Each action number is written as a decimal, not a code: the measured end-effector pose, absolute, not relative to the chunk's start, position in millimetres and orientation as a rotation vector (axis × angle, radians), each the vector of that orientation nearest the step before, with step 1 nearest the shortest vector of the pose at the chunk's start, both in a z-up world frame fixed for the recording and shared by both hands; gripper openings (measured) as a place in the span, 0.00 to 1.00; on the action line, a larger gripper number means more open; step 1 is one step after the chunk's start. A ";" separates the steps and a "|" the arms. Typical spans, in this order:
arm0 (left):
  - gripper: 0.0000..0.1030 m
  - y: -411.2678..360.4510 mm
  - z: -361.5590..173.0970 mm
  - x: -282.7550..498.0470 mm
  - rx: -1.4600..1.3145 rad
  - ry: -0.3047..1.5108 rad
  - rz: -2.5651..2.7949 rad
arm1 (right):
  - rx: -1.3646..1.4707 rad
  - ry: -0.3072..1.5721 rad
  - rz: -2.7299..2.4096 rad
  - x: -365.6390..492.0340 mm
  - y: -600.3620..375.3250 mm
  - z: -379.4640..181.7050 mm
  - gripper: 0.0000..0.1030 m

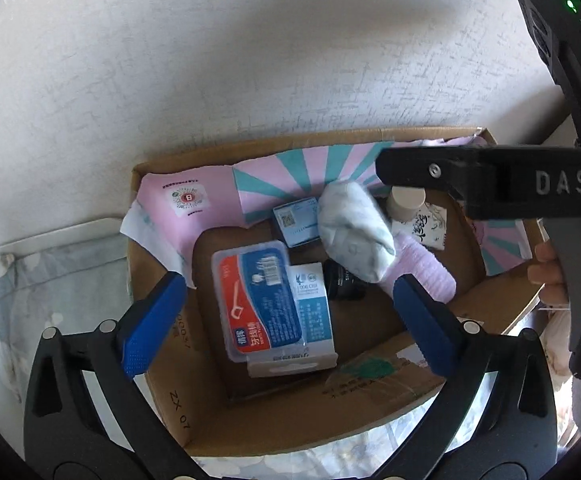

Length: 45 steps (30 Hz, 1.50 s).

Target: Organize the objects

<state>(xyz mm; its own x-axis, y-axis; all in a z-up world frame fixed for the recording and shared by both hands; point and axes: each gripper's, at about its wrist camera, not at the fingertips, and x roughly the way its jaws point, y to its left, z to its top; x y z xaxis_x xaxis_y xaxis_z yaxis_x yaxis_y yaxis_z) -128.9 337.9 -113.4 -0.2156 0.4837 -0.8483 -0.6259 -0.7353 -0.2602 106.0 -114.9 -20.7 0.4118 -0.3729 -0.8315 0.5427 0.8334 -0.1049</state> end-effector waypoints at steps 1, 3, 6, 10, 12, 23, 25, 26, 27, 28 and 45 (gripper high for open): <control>1.00 338.7 -114.1 -128.6 -1.326 0.180 2.007 | 0.191 0.983 -0.590 105.8 -114.9 -21.4 1.00; 1.00 339.9 -115.8 -128.6 -1.327 0.173 2.005 | 0.188 0.973 -0.602 103.9 -114.9 -22.0 1.00; 1.00 338.0 -117.4 -128.2 -1.324 0.156 2.011 | 0.183 0.973 -0.606 107.4 -112.1 -23.9 1.00; 1.00 327.5 -113.2 -126.7 -1.307 0.137 2.025 | 0.152 0.971 -0.616 117.7 -100.9 -28.7 0.99; 1.00 325.5 -112.8 -126.7 -1.298 0.128 2.030 | 0.140 0.972 -0.620 124.1 -98.5 -31.6 0.99; 1.00 284.1 -82.7 -130.8 -1.245 0.059 2.041 | 0.106 0.944 -0.683 112.0 -73.7 -21.7 0.99; 1.00 272.8 -74.9 -132.6 -1.227 0.025 2.049 | 0.108 0.932 -0.690 108.6 -66.0 -16.1 0.99; 1.00 265.2 -69.6 -133.2 -1.217 0.015 2.060 | 0.110 0.923 -0.694 106.8 -61.8 -13.2 0.99; 1.00 259.3 -65.4 -133.3 -1.210 0.010 2.069 | 0.102 0.918 -0.695 105.2 -58.7 -9.8 0.99; 1.00 252.0 -60.1 -133.0 -1.197 0.005 2.085 | 0.100 0.909 -0.699 103.5 -53.7 -5.8 0.99; 1.00 133.7 1.1 -107.5 -1.068 -0.098 2.297 | -0.017 0.763 -0.740 62.5 55.9 23.4 1.00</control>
<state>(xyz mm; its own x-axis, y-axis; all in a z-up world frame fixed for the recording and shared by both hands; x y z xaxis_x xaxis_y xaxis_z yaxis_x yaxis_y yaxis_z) -107.5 133.7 1.1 -0.4981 0.5461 -0.6735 -0.4869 -0.8189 -0.3039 62.5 55.9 23.4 0.4861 -0.6141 -0.6218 0.6023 0.7510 -0.2707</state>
